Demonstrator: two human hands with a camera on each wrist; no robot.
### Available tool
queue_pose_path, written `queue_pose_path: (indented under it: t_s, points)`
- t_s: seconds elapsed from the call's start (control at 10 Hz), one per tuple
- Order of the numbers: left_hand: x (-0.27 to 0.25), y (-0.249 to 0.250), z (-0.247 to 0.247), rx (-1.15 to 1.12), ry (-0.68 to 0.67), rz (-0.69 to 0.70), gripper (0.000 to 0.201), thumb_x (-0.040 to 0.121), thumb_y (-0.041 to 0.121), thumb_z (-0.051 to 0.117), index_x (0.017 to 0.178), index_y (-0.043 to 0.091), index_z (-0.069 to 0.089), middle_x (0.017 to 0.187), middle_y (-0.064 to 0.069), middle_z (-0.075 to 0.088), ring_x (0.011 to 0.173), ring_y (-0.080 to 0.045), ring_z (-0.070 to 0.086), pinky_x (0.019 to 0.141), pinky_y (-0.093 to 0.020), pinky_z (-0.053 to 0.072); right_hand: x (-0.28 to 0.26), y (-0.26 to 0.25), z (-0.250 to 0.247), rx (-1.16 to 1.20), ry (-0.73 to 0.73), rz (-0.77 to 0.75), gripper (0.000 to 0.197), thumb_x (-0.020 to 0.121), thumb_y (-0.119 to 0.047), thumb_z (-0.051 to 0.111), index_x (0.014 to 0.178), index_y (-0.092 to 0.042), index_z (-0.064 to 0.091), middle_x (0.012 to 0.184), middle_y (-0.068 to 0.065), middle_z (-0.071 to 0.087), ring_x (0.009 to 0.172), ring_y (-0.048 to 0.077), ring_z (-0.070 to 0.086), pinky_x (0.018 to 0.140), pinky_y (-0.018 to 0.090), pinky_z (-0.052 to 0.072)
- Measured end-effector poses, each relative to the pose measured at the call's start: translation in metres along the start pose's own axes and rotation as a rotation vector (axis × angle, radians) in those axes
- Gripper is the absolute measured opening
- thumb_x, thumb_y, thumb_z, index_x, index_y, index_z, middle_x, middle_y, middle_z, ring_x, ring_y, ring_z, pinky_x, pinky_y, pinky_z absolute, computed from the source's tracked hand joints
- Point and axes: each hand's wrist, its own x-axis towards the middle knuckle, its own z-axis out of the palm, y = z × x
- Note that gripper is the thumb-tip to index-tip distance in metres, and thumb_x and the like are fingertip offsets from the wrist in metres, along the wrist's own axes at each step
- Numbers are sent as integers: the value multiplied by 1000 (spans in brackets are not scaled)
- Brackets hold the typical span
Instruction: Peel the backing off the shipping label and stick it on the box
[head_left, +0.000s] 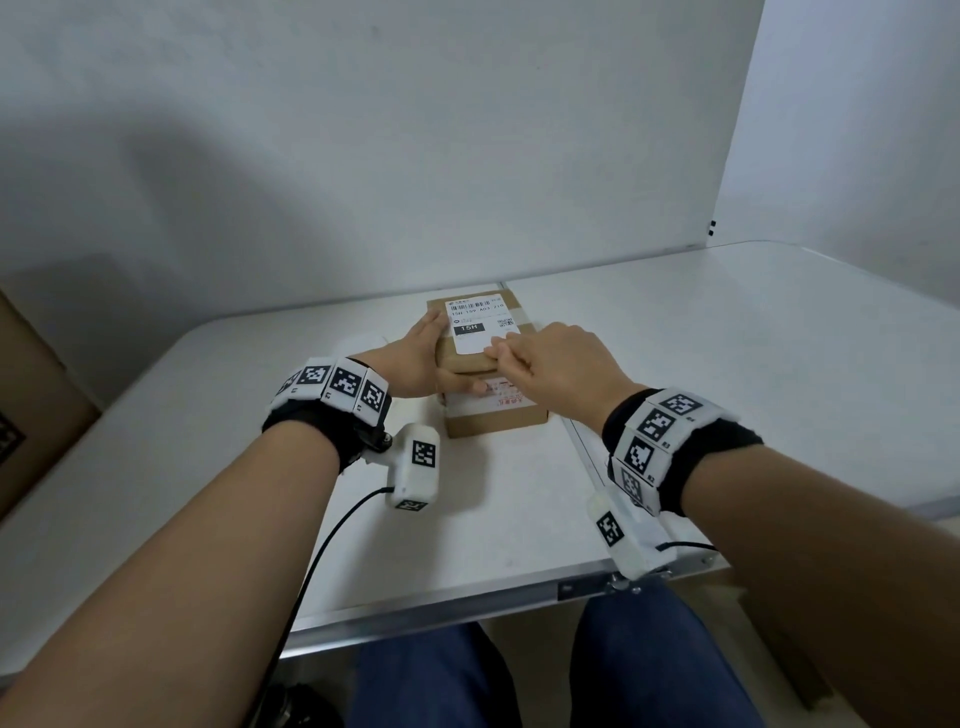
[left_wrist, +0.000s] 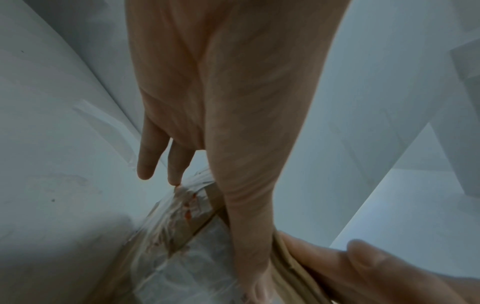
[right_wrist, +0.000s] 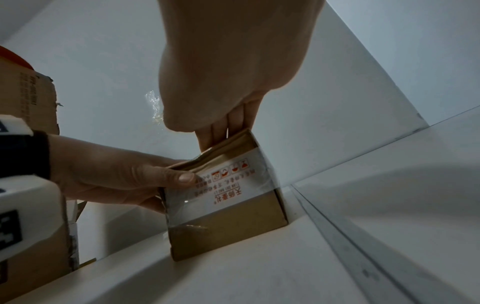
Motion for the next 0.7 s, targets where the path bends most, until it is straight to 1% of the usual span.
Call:
queue_pose_path:
  t_s: [0.1,0.2,0.3,0.4,0.5,0.6,0.7]
  points:
    - [4,-5,2,-24,6,48,123,46,76,74,150,33,22,149,8,29,143,-14,27,119,-43,25,4,-3,1,-38,24,-8,52,100,-38,28,88,-12,72,80,9,69,74,28,62,59,29,38]
    - [2,-4,2,-37,14,54,121,49,72,75,150,32,22,150,7,29,142,-14,27,119,-43,26,4,-5,3,-34,20,2,51,99,-38,28,84,-12,69,79,8,68,76,30,62,59,29,36]
    - [7,-9,6,-44,14,69,122,50,70,75,151,31,20,152,8,25,144,-13,25,120,-43,25,0,-3,6,-15,35,-8,48,99,-39,28,83,-14,66,81,6,68,78,30,62,61,31,39]
    - [5,-9,5,-50,12,49,123,51,71,75,152,31,17,154,10,22,145,-12,23,120,-42,23,0,0,2,0,8,-31,48,99,-40,28,89,-16,68,83,4,69,78,28,63,63,32,43]
    - [11,-13,5,-38,4,58,123,49,77,72,151,34,18,151,10,24,143,-12,24,120,-42,24,7,6,-9,81,-33,-41,53,100,-42,28,90,-16,74,82,5,72,76,25,65,69,35,52]
    - [3,-4,-2,-25,-54,27,124,51,81,68,152,39,8,156,11,13,148,-13,14,121,-46,20,18,6,-23,328,19,41,50,101,-39,29,103,-24,77,59,-9,63,63,15,60,68,30,49]
    - [-7,3,-20,-137,-60,-99,106,74,69,61,150,46,-8,163,10,-17,151,-18,4,122,-49,12,34,7,-35,581,136,132,49,103,-35,28,109,-22,75,59,-14,66,66,11,60,76,28,47]
